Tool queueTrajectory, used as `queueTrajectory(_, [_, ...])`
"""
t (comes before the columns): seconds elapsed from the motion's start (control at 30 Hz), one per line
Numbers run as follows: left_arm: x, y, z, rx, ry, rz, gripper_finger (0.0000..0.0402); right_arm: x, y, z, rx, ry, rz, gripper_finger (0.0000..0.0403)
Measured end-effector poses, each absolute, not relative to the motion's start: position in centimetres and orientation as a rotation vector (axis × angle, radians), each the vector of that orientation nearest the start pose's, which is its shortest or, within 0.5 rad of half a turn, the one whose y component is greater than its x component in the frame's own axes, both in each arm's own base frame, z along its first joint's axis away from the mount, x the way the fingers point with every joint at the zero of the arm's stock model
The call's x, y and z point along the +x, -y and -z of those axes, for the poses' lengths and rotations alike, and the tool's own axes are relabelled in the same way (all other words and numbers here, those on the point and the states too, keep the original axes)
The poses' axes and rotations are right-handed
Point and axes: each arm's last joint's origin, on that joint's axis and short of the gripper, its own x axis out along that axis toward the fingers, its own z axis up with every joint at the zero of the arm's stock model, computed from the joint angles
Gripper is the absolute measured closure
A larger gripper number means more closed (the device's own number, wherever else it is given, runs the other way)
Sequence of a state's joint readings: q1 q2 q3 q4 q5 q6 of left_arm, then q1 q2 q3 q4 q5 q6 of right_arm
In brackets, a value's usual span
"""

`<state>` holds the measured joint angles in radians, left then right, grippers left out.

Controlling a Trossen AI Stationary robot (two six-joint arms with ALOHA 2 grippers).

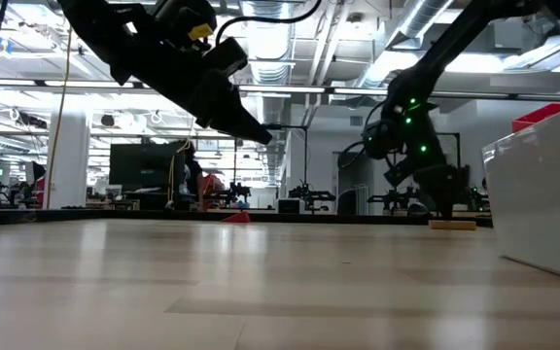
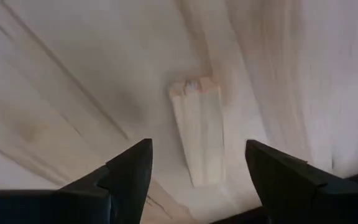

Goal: Sort blocks by size
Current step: Put the large light brown wooden block into the gray bin

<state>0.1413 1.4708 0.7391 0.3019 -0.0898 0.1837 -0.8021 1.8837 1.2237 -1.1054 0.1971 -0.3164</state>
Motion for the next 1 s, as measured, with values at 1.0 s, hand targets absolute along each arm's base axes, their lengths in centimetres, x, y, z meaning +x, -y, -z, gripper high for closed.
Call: queueTrajectory(1.0, [29.7,-5.4,-20.2,0.161,-0.504,-0.21,0.0189,21.8,23.9,-14.7,0.255,-1.892,0.382,0.0236])
